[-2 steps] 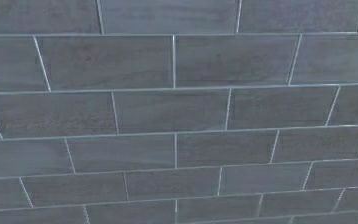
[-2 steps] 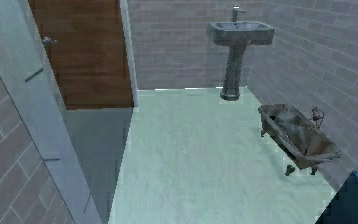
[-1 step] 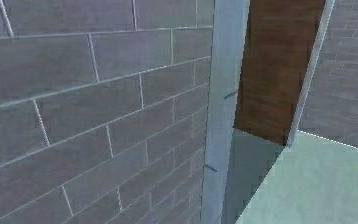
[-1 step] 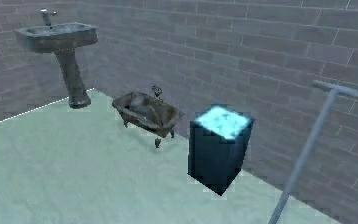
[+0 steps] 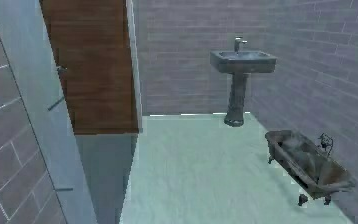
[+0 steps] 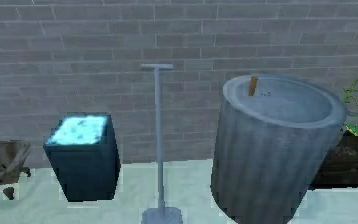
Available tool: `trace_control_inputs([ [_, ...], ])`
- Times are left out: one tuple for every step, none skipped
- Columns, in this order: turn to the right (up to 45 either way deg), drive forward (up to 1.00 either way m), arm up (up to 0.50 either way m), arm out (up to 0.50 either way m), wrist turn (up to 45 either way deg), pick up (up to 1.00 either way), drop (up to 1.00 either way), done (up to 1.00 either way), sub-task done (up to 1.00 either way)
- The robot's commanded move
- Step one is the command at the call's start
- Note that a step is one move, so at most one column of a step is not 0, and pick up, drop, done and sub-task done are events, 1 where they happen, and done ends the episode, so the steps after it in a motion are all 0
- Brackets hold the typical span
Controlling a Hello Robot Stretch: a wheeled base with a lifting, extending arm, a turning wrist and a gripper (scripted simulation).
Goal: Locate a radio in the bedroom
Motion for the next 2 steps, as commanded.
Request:
trace_control_inputs([
  [27.0,0.0,0.0,0.0,0.0,0.0,0.0,0.0,0.0],
  [0.0,0.4,0.0,0.0,0.0,0.0,0.0,0.0,0.0],
])
